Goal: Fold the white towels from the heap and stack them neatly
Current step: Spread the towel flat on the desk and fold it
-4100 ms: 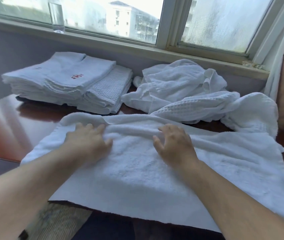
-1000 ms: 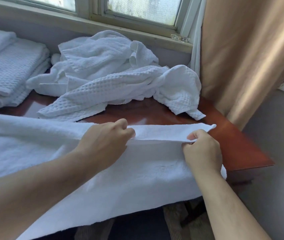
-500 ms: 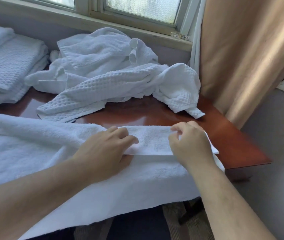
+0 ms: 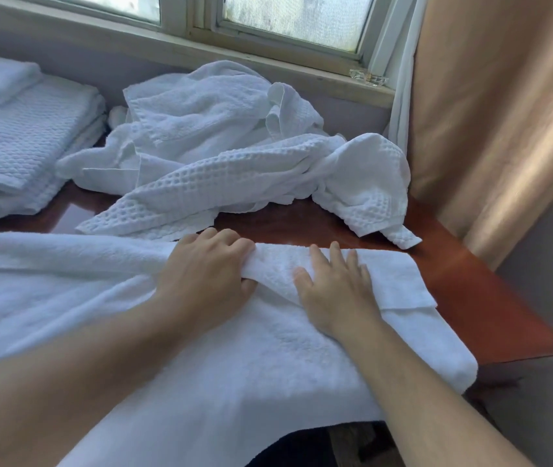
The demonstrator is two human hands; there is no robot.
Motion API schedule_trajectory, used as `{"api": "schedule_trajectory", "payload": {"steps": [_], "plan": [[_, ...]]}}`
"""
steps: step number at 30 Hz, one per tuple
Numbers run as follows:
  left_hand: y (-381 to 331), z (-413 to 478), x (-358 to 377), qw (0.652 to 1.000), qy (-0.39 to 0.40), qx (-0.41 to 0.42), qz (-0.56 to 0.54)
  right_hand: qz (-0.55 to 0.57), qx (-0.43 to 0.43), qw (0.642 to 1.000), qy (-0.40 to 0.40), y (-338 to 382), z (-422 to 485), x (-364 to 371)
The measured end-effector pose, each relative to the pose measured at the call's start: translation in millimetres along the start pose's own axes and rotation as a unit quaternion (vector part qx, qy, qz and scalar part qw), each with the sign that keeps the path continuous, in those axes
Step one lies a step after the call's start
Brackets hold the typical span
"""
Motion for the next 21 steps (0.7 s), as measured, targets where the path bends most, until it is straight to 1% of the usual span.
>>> {"api": "schedule_trajectory", "payload": {"steps": [4, 7, 8, 9, 11, 12, 13, 14, 15, 16, 17, 20, 21], "plan": [[0, 22, 12, 1.000, 0.004, -0.010, 0.004, -0.008, 0.001, 1.000, -0.004, -6, 37, -1], [0, 21, 13, 1.000, 0.003, -0.011, -0.003, 0.024, -0.007, 1.000, 0.002, -4, 41, -3], [1, 17, 11, 1.000, -0.001, -0.007, -0.006, 0.045, -0.003, 0.999, -0.015, -8, 39, -8], [1, 13, 8, 1.000, -0.005, -0.001, -0.007, 0.063, 0.013, 0.996, -0.055, -18, 36, -17], [-1, 6, 1, 1.000, -0.016, 0.017, -0.006, 0.073, 0.093, 0.979, -0.163, -56, 28, -44], [-4, 4, -2, 0.999, -0.025, 0.030, -0.010, 0.068, 0.149, 0.968, -0.189, -80, 22, -55], [-10, 3, -6, 0.998, -0.039, 0.047, -0.019, 0.063, 0.206, 0.958, -0.187, -102, 16, -60], [-16, 2, -11, 0.996, -0.054, 0.066, -0.030, 0.060, 0.257, 0.950, -0.165, -121, 9, -60], [-22, 1, -14, 0.993, -0.066, 0.084, -0.040, 0.062, 0.293, 0.943, -0.142, -133, 3, -58], [-27, 0, -17, 0.991, -0.074, 0.098, -0.048, 0.066, 0.310, 0.939, -0.134, -140, -3, -56], [-30, -1, -19, 0.989, -0.079, 0.107, -0.057, 0.069, 0.308, 0.937, -0.149, -141, -8, -56], [-33, -4, -24, 0.985, -0.093, 0.122, -0.084, 0.064, 0.261, 0.932, -0.243, -132, -15, -63], [-35, -4, -25, 0.983, -0.095, 0.129, -0.087, 0.059, 0.256, 0.929, -0.262, -130, -15, -66]]}}
Point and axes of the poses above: each hand's wrist, its own z-axis towards the middle knuckle, its own x-axis out of the palm, y = z × x, the point moved 9 cm from there along z, towards the middle knuckle, and after that the axes turned 13 degrees about -y, right-handed, at the moved point
